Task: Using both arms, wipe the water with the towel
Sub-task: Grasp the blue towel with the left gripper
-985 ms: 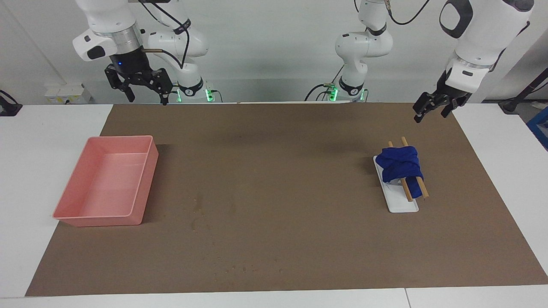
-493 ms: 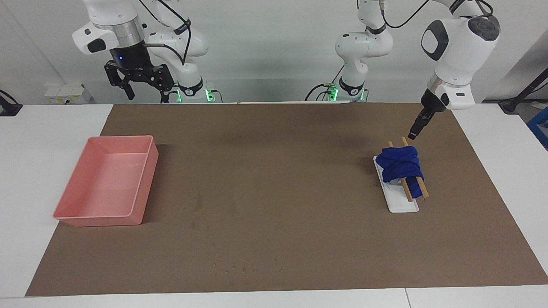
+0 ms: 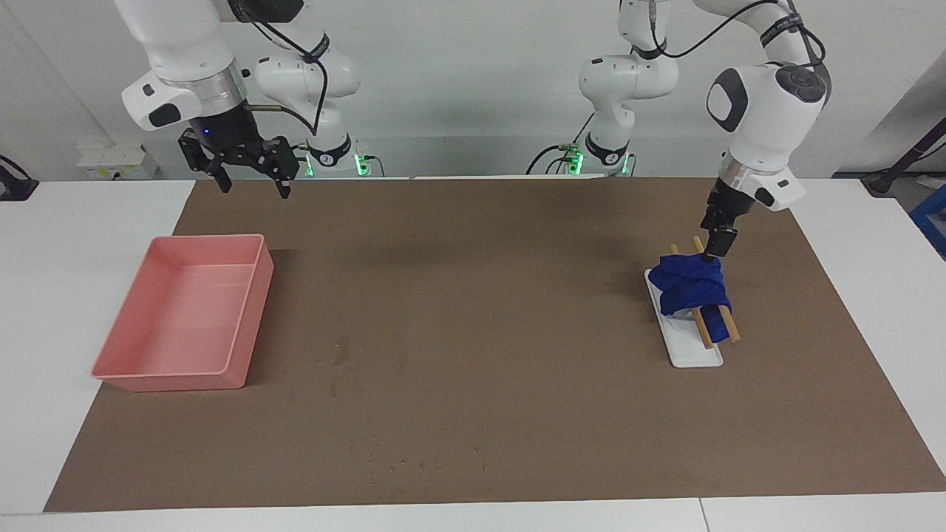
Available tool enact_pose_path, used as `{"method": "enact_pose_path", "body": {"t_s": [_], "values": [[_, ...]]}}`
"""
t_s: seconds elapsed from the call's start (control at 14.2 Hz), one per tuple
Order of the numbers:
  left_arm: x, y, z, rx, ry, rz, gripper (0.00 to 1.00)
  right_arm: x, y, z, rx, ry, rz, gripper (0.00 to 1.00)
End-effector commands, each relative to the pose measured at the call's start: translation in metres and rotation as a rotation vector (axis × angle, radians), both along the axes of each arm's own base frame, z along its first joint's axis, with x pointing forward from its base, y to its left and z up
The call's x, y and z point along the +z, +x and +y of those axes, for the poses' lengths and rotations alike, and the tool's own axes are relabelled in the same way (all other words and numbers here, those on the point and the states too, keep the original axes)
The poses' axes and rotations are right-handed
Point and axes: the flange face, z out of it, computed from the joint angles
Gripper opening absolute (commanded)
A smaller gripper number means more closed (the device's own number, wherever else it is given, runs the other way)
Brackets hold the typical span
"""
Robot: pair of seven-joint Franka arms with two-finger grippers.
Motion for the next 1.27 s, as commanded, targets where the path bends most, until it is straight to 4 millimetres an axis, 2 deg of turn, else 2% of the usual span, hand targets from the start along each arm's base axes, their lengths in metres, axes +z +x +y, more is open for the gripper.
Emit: {"method": "enact_pose_path", "body": {"t_s": [0.0,0.28,0.63,0.77,0.84,1.13,1.2], "values": [[-0.025,0.006,0.003,0.032,0.01,-0.043,1.0,0.003,-0.002,-0.002,0.014,-0.017,0.01,1.0],[-0.054,0.014,0.007,0.126,-0.004,-0.079,1.0,-0.006,-0.008,-0.003,0.011,-0.02,0.035,1.0],[-0.059,0.015,0.008,0.133,-0.004,-0.068,1.0,-0.012,-0.011,-0.003,0.012,-0.016,0.021,1.0],[-0.056,0.018,0.007,0.133,-0.003,-0.057,0.81,-0.011,-0.011,-0.002,0.015,-0.016,0.023,1.0],[-0.054,0.018,0.006,0.132,-0.003,-0.047,0.65,-0.011,-0.011,-0.002,0.014,-0.016,0.023,1.0],[-0.039,0.033,0.001,0.123,-0.001,-0.016,0.18,-0.011,-0.012,-0.003,0.012,-0.014,0.02,1.0],[-0.035,0.038,0.0,0.124,-0.002,-0.005,0.09,-0.011,-0.011,-0.003,0.012,-0.014,0.02,1.0]]}}
